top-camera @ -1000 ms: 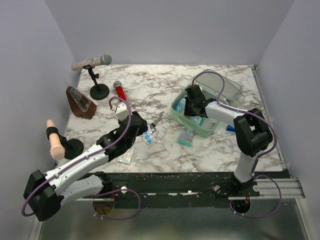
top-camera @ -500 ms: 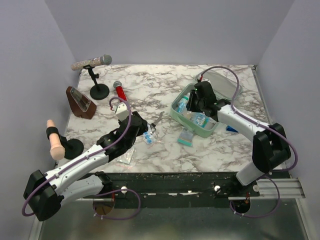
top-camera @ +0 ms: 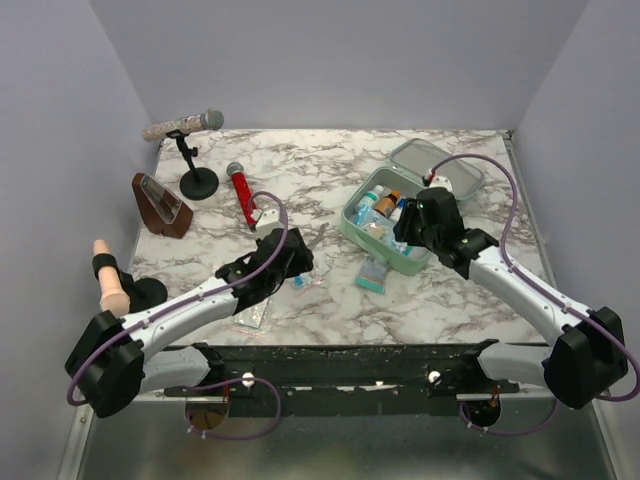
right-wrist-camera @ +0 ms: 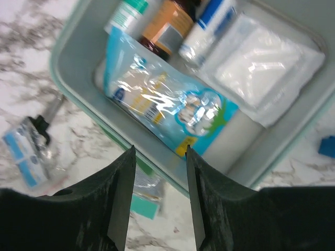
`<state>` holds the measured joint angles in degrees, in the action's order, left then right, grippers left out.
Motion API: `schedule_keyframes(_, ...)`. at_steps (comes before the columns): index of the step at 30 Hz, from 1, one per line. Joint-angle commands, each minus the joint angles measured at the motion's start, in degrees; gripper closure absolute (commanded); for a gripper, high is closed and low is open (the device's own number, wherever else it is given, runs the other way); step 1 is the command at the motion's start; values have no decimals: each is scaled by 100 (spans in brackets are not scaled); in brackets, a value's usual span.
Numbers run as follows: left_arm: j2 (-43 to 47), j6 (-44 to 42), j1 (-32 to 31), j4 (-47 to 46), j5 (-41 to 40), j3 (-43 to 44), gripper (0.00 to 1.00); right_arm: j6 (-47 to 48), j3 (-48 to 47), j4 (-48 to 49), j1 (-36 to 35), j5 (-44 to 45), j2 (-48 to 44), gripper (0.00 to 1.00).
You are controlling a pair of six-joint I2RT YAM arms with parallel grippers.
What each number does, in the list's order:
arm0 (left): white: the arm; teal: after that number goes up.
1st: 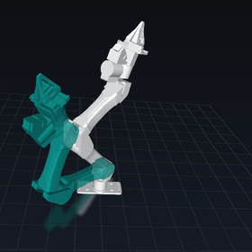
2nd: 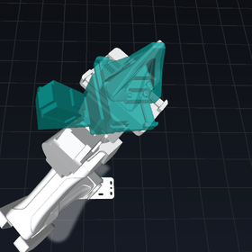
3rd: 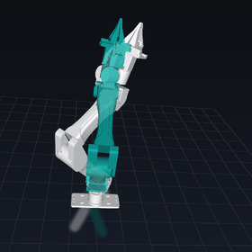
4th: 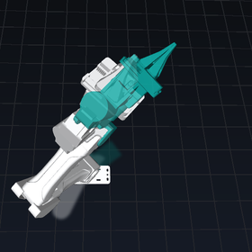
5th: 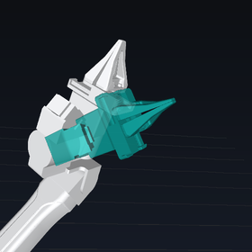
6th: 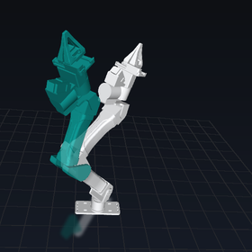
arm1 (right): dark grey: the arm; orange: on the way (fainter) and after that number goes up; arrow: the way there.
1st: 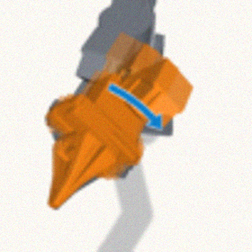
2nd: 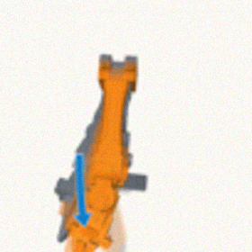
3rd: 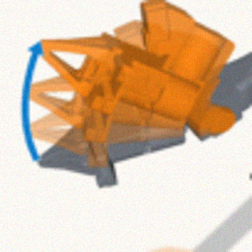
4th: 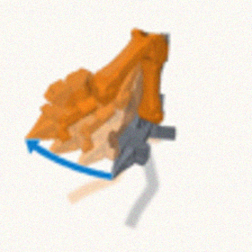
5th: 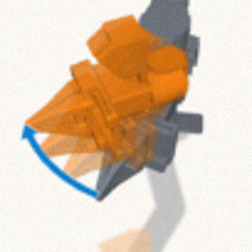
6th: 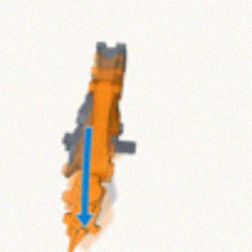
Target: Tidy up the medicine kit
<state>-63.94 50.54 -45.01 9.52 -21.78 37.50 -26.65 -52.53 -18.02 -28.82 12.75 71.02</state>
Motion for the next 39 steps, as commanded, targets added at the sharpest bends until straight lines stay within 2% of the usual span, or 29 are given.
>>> schedule_keyframes(1, -722, -185, 10, -547, 569, 406, 36, -59, 647, -457, -36, 307, -273, 50)
schedule_keyframes(9, -2499, -133, 28, -222, 692, 1830, 37, 28, 850, -430, -36, 632, -63, 51)
schedule_keyframes(16, -3510, -238, 89, 120, 824, 2771, 39, 3, 718, -439, -45, 193, 254, 51)
schedule_keyframes(26, -3915, -185, 379, 129, 1202, 2965, 42, -314, 552, -474, -405, -387, 464, 52)
schedule_keyframes(39, -4029, -273, 1003, -222, 1633, 3272, 43, -578, -336, -395, -933, -906, 1246, 52)
